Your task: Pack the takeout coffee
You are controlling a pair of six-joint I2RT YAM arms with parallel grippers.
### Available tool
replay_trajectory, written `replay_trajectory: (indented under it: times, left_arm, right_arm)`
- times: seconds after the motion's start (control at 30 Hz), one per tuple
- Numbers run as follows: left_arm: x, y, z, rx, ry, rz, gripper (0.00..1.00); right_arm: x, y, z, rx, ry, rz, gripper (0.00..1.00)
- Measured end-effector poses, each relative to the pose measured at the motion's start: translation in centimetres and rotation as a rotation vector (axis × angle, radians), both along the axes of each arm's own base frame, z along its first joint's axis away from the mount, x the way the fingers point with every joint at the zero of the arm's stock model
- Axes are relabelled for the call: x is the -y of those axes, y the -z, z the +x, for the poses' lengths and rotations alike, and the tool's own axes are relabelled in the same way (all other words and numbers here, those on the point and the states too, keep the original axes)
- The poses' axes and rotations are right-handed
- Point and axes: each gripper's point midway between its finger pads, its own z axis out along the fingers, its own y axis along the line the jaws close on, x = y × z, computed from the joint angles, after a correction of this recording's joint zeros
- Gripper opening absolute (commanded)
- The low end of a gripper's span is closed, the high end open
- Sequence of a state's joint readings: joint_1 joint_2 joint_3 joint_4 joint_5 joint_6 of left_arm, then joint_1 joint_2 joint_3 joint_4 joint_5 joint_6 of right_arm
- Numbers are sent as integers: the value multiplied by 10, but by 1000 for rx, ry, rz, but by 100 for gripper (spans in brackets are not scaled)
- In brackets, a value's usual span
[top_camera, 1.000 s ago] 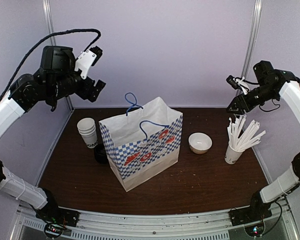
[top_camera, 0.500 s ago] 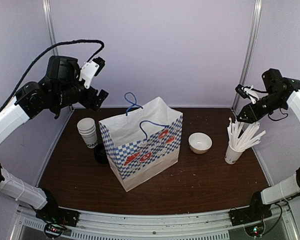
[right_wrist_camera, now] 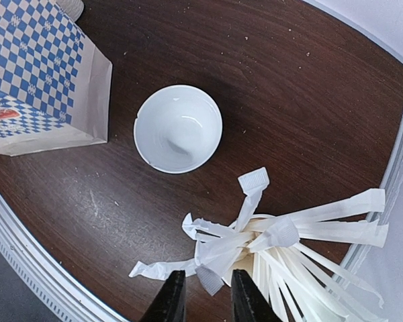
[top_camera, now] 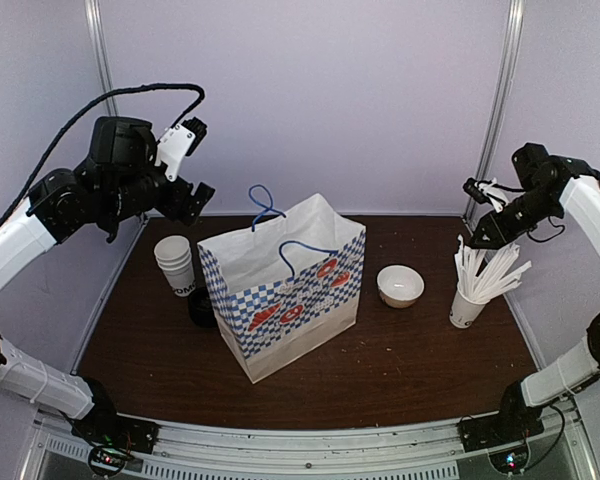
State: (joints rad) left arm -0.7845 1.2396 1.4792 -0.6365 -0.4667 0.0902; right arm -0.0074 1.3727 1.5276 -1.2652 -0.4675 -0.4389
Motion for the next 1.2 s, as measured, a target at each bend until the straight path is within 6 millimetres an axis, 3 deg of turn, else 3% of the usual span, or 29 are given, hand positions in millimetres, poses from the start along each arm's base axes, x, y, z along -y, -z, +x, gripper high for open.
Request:
replay_trajectory:
  times: [0.33, 0.57, 0.8, 0.87, 1.03, 1.2]
  left_arm:
    - [3, 4, 2, -10, 2, 8, 98]
    - [5, 5, 2, -15, 12, 3, 97]
    - [6, 7, 2, -19, 15, 3, 97]
    - [7, 8, 3, -23, 15, 8, 97]
    - [10, 11, 6, -36, 15, 25, 98]
    - [9, 3, 9, -18, 6, 38, 97]
  right_arm:
    - [0, 5, 3, -6, 7, 5, 18]
    - [0, 5, 5, -5, 21, 9, 0]
    - [0, 3, 5, -18, 22, 10, 0]
    - [0, -8, 4, -2, 21, 9, 0]
    - [0, -61, 4, 114, 11, 3, 0]
    - [-3, -111, -10, 249, -31, -4, 0]
